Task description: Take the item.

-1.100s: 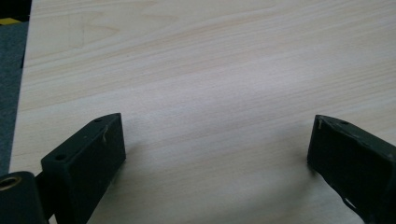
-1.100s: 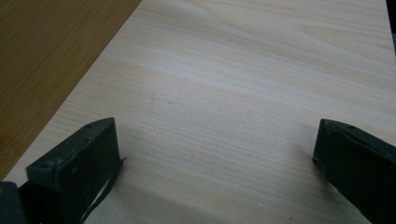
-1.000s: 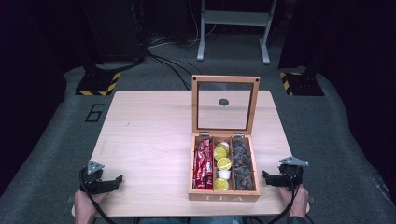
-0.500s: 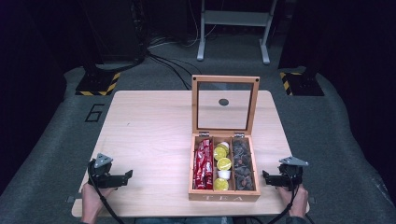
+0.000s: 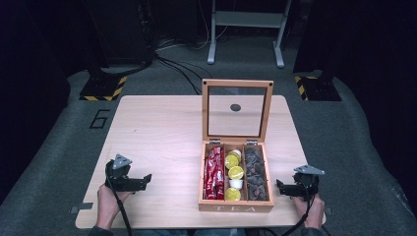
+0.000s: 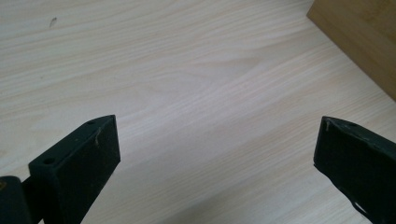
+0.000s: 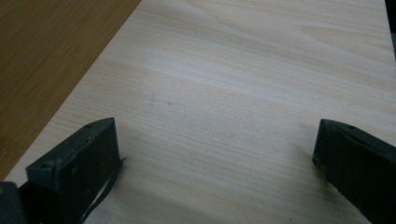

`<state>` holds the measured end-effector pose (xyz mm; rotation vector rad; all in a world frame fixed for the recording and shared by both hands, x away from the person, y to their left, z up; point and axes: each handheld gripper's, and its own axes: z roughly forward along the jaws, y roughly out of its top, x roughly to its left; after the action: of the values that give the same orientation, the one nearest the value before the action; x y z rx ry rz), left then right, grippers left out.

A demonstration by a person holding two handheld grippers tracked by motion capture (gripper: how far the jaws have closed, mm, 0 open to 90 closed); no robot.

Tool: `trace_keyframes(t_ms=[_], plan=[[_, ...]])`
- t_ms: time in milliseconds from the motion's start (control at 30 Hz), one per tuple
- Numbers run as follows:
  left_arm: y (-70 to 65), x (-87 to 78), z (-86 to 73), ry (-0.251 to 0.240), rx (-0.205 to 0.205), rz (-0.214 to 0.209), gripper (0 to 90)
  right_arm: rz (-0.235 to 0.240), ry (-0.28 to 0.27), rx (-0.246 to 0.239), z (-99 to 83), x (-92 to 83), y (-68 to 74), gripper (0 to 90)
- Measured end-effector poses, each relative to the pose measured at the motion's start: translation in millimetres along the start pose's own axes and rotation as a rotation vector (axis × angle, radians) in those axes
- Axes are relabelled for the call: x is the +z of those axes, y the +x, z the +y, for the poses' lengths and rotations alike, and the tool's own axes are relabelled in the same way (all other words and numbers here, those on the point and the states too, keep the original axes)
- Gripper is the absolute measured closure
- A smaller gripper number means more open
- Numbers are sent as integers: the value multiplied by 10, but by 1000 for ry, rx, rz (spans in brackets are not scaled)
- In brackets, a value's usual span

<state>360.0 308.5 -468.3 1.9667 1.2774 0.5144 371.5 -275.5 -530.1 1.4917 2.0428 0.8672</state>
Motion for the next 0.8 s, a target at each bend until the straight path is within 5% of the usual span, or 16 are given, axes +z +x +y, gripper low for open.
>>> trace_keyframes(t_ms=[200,300,800], plan=[[-160,-27,123,-27,-5,-39,7,1,1,0,0,-1,-1,0],[-282,-23,217,-27,39,-57,14,-3,0,-1,-1,-2,5,0],[-630,40,544,-49,87,-135,35,-3,0,2,-2,-2,4,0]])
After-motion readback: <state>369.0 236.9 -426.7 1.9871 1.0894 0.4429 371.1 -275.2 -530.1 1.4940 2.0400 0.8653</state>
